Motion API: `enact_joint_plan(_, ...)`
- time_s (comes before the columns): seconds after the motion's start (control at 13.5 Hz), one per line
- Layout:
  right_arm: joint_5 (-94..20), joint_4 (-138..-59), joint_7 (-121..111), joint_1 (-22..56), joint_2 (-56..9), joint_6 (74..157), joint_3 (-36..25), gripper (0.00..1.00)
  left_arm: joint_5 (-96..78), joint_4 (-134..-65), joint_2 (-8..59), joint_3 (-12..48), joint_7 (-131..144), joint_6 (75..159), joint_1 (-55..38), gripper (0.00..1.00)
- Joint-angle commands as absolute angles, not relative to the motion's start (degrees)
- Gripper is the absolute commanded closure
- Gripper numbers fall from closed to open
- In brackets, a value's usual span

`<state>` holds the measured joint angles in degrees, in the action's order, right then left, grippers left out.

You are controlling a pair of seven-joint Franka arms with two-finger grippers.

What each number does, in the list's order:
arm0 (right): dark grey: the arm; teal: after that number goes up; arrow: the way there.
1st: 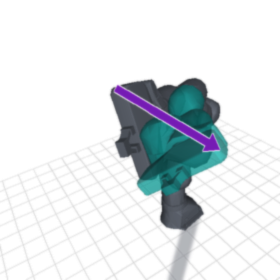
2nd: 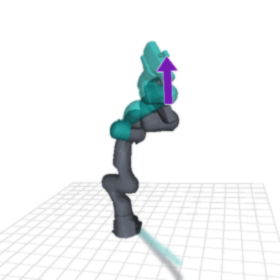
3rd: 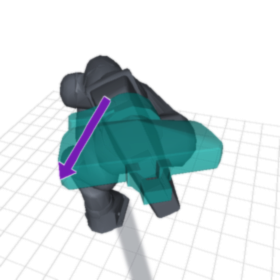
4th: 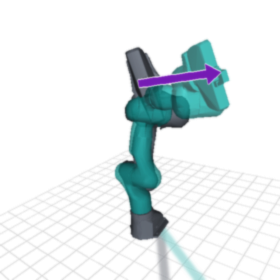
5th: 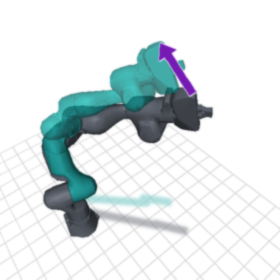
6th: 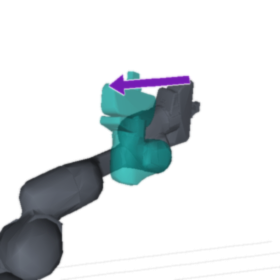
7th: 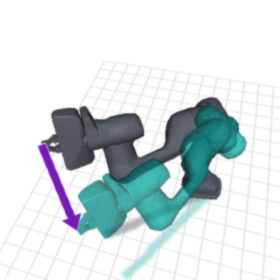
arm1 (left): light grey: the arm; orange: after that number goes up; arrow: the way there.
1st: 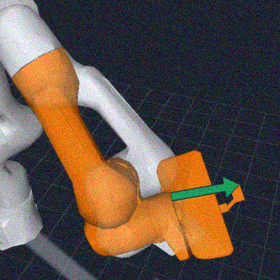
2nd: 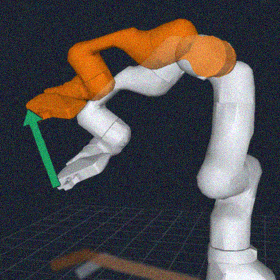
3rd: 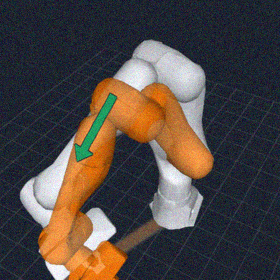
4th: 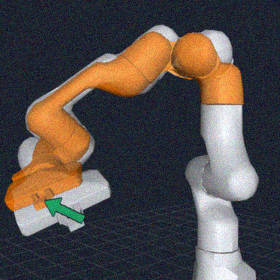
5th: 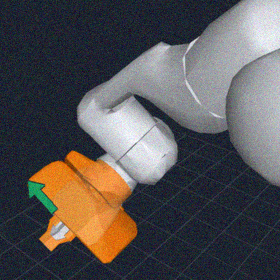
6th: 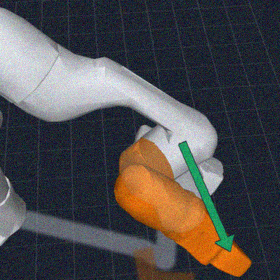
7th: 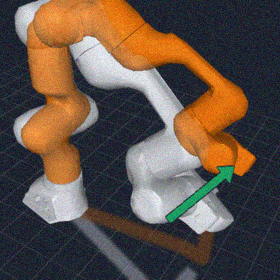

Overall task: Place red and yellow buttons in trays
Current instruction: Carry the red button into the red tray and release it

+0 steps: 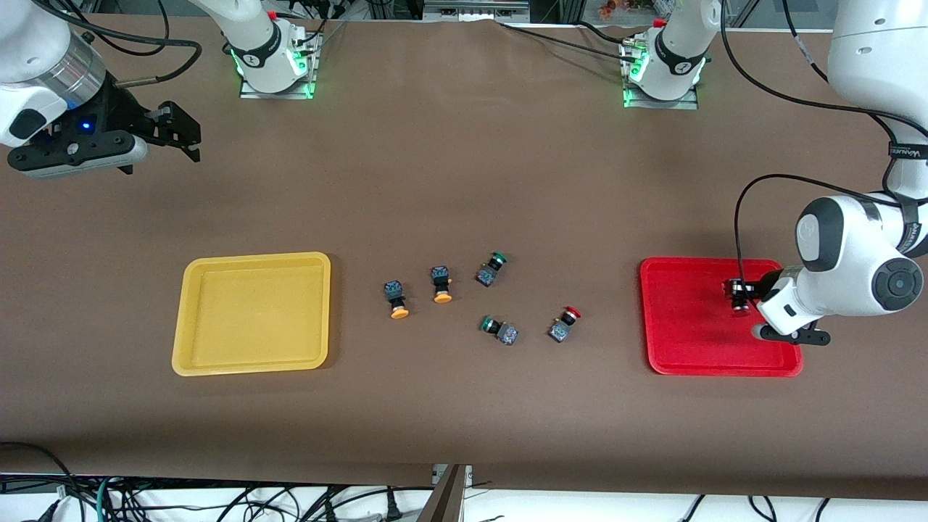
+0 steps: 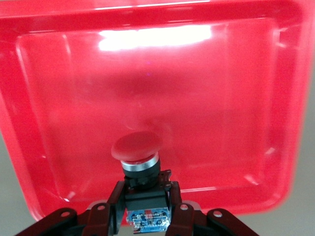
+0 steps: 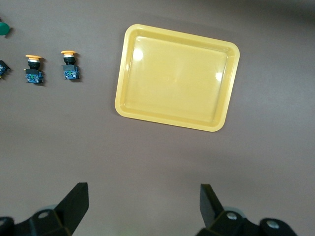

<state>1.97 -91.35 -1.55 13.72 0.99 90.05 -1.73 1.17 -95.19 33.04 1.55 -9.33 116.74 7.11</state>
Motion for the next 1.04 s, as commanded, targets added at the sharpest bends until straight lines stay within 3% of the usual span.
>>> enact_joint_plan(0.0,1.3,-90.4,-1.7,14.0,0.6,89.5,-1.8,0.0,3.6,-99.4,32.4,2.3,-10.2,122.7,9.4,0.7)
enact_joint_plan(0.52,1.3,-90.4,-1.7,14.0,0.4,89.6,-1.8,0.0,3.6,-99.4,36.2,2.4,-18.6,128.0,13.6,0.69)
enact_joint_plan(0.59,1.3,-90.4,-1.7,14.0,0.4,89.7,-1.8,0.0,3.6,-99.4,36.3,2.4,-18.9,128.0,13.6,0.64)
enact_joint_plan(0.67,1.3,-90.4,-1.7,14.0,0.4,89.7,-1.8,0.0,3.6,-99.4,36.3,2.3,-18.8,127.9,13.6,0.49)
enact_joint_plan(0.81,1.3,-90.4,-1.7,14.1,0.4,89.7,-1.8,0.0,3.6,-98.5,35.6,2.8,-18.1,127.3,13.4,0.02)
enact_joint_plan(0.96,1.3,-90.4,-1.7,14.1,0.4,89.8,-1.8,0.0,3.4,-96.9,34.6,4.1,-17.8,126.9,12.0,0.0)
